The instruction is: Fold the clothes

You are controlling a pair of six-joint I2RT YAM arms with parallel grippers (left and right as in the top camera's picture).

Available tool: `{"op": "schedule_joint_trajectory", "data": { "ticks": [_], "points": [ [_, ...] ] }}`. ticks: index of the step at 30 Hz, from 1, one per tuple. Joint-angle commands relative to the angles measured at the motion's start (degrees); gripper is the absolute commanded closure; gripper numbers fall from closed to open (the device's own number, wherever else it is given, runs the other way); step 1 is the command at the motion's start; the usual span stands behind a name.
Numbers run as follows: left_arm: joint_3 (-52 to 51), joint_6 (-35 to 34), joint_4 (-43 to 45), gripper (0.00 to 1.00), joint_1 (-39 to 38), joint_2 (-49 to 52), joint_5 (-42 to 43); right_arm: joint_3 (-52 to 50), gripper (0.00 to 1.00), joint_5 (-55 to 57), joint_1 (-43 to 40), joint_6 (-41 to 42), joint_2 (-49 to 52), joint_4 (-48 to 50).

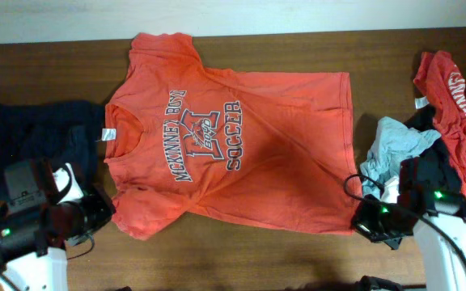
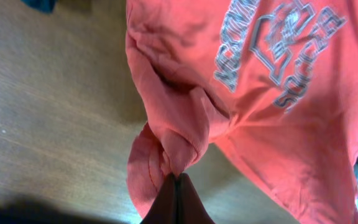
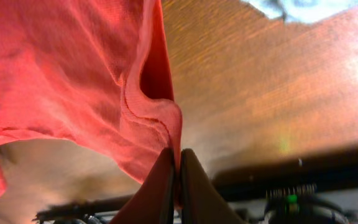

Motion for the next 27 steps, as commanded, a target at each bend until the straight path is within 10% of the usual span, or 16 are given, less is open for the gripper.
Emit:
{"op": "schedule_joint_trajectory", "data": {
  "ticks": [1,27],
  "points": [
    [6.5,1.1,-2.8,1.00,0.3,-1.5,-2.0,3.1,0.96,1.4,-0.2,0.7,-3.5,-3.1],
    [10.0,-1.5,28.9,1.00,-1.9,22.9,7.7,15.1,0.96,-13.8,-0.2,0.5,26.4,26.4]
  ]
}}
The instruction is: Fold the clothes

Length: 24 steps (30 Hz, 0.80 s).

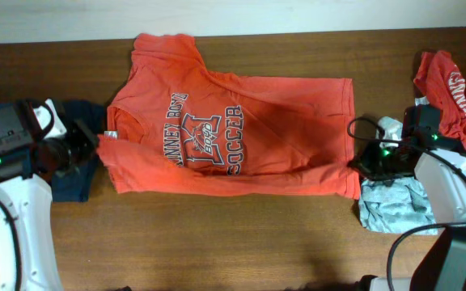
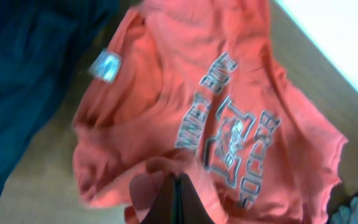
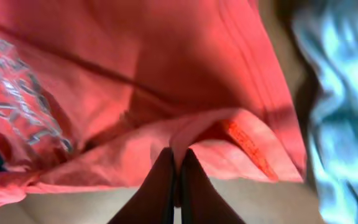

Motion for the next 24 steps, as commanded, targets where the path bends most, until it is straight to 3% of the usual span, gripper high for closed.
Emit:
{"op": "schedule_joint_trajectory", "data": {
  "ticks": [1,13,24],
  "points": [
    [0.7,-0.6,5.0,1.00,-2.6,2.0,2.4,0.8,0.96,-6.2,-0.2,0.1,0.2,5.9],
    [0.7,0.7,13.9,0.99,-10.9,7.8,-10.1,0.8,0.90,-7.1,-0.2,2.0,0.2,14.6],
    [0.7,1.2,14.2,1.00,-10.9,7.9,-18.9,0.8,0.96,4.3,-0.2,5.2,0.2,14.1]
  ]
}}
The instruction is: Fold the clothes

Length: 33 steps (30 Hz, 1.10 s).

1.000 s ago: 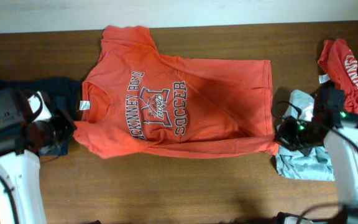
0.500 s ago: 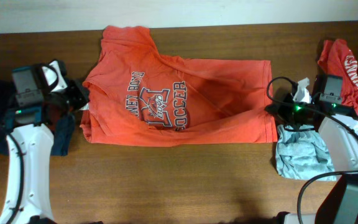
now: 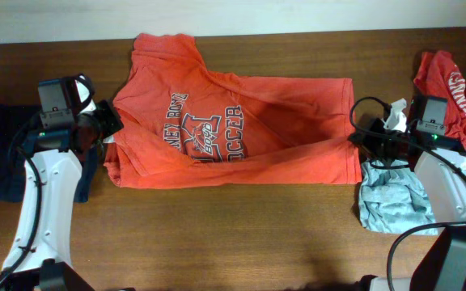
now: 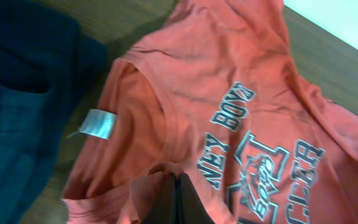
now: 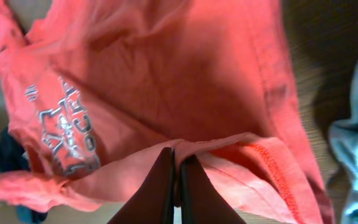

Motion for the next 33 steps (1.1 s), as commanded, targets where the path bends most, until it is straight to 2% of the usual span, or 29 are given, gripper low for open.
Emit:
{"op": "schedule_joint_trajectory", "data": {
  "ticks": [1,7,8,9,10,12,13,14,15,16,22,25,26,29,33],
  "points": [
    [0.7,0.9,0.3,1.00,0.0,0.0,-4.7,0.7,0.96,7.0,-0.2,2.8,0.2,0.0],
    [0.7,0.9,0.3,0.98,-0.1,0.1,-5.1,0.7,0.96,9.3,-0.2,3.0,0.2,0.0],
    [0.7,0.9,0.3,0.95,-0.1,0.1,-5.3,0.7,0.94,9.3,-0.2,3.0,0.3,0.0],
    [0.7,0.9,0.3,0.81,-0.1,0.1,-5.5,0.7,0.85,9.3,-0.2,3.0,0.4,0.0],
    [0.7,0.9,0.3,0.72,-0.1,0.1,-5.5,0.7,0.85,9.5,-0.2,3.0,0.4,0.0],
    [0.7,0.9,0.3,0.46,-0.1,0.1,-6.6,0.7,0.82,9.9,-0.2,3.0,0.4,0.0],
    [0.7,2.2,0.3,0.43,-0.1,0.1,-7.0,0.7,0.79,9.9,-0.2,3.0,0.4,0.0],
    [0.7,2.7,0.3,0.43,-0.1,0.1,-7.0,0.7,0.74,9.9,-0.3,3.0,0.4,0.0],
    [0.7,3.4,0.1,0.42,-0.1,0.1,-7.0,0.7,0.55,10.1,-0.3,3.0,0.4,0.0],
    [0.8,4.0,-0.6,0.41,-0.1,0.1,-6.8,0.7,0.51,10.0,-0.3,3.0,0.4,-0.3],
    [1.0,9.3,-10.2,0.42,-0.9,0.1,2.9,0.7,0.46,4.4,-0.2,-2.3,0.4,-6.6],
    [0.4,9.9,-17.0,0.43,-3.1,0.1,3.2,0.7,0.44,4.5,-0.1,-4.3,0.4,-10.3],
    [-0.3,9.9,-18.9,0.46,-4.5,0.2,2.9,0.7,0.44,4.7,-0.1,-4.7,0.4,-11.6],
    [-3.6,9.9,-19.0,0.48,-7.7,0.6,2.1,0.7,0.43,4.7,-0.1,-4.6,0.4,-12.0],
    [-9.8,9.8,-14.3,0.48,-11.7,4.1,2.1,0.7,0.43,4.7,-0.1,-4.6,0.4,-11.6]
  ]
}}
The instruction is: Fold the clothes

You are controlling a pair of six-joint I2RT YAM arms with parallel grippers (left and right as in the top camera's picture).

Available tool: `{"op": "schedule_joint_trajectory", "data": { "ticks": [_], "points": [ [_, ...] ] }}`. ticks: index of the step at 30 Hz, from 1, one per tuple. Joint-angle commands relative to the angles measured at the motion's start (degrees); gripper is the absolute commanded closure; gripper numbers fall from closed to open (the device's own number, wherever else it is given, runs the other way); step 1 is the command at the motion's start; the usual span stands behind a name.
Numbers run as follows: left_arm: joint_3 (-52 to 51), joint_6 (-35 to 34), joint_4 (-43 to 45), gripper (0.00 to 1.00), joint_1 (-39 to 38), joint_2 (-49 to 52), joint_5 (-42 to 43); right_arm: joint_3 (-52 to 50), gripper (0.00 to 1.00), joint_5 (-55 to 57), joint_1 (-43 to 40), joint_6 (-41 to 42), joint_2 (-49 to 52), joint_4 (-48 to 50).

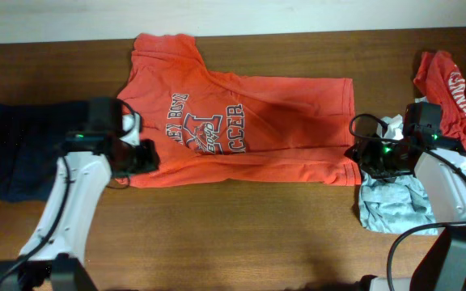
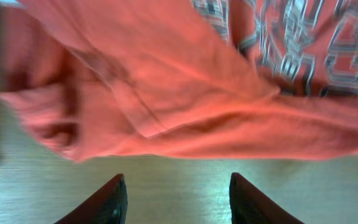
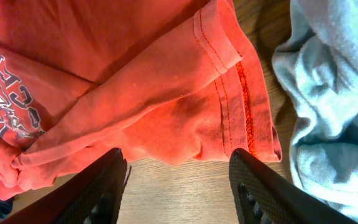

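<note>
The orange soccer T-shirt (image 1: 241, 129) lies on the wooden table (image 1: 233, 234), its near half folded up over the print so the fold runs along the front. My left gripper (image 1: 140, 158) stands open at the shirt's near-left end; in the left wrist view the folded orange cloth (image 2: 166, 93) lies just ahead of the gripper (image 2: 176, 199), nothing between the fingers. My right gripper (image 1: 361, 155) is open at the near-right hem corner; the right wrist view shows the stitched hem (image 3: 229, 81) ahead of the gripper (image 3: 178, 186).
A dark navy garment (image 1: 31, 145) lies at the left by my left arm. A light blue garment (image 1: 391, 206) lies under my right arm, also seen in the right wrist view as pale cloth (image 3: 334, 93). A second red shirt (image 1: 455, 97) is heaped at the far right.
Both grippers have opened and let go of the shirt's edge. The folded half now rests flat on the shirt. My left gripper has moved right and nearer, my right slightly nearer.
Both grippers were shut on the near corners of the spread-out shirt at the table's front. Then they held that edge farther back, over the shirt's middle, then higher still over the print. Now the edge is released and the shirt lies folded lengthwise.
</note>
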Motion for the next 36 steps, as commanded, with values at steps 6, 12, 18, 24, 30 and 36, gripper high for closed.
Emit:
{"op": "schedule_joint_trajectory", "data": {
  "ticks": [6,12,18,24,30,36],
  "points": [
    [-5.0,1.1,6.1,0.52,-2.7,10.3,-2.9,0.7,0.43,-0.7,-0.2,-1.0,0.4,0.2],
    [-5.0,1.6,11.6,0.52,-2.7,12.4,-6.5,0.7,0.43,-0.5,-0.2,-1.0,0.4,0.3],
    [-5.0,1.7,14.8,0.74,-2.7,12.5,-9.8,0.7,0.42,-0.5,-0.2,-1.0,0.4,0.3],
    [-4.6,1.7,15.6,1.00,-2.9,12.5,-9.7,0.7,0.42,-0.5,-0.2,-1.0,0.4,0.4],
    [3.5,1.8,11.2,1.00,-2.9,12.3,-9.4,0.7,0.42,-0.5,-0.2,-1.0,0.4,0.7],
    [9.1,2.0,16.7,1.00,-2.9,12.4,-8.8,0.7,0.42,-0.3,-0.2,-1.0,0.4,1.0]
  ]
}}
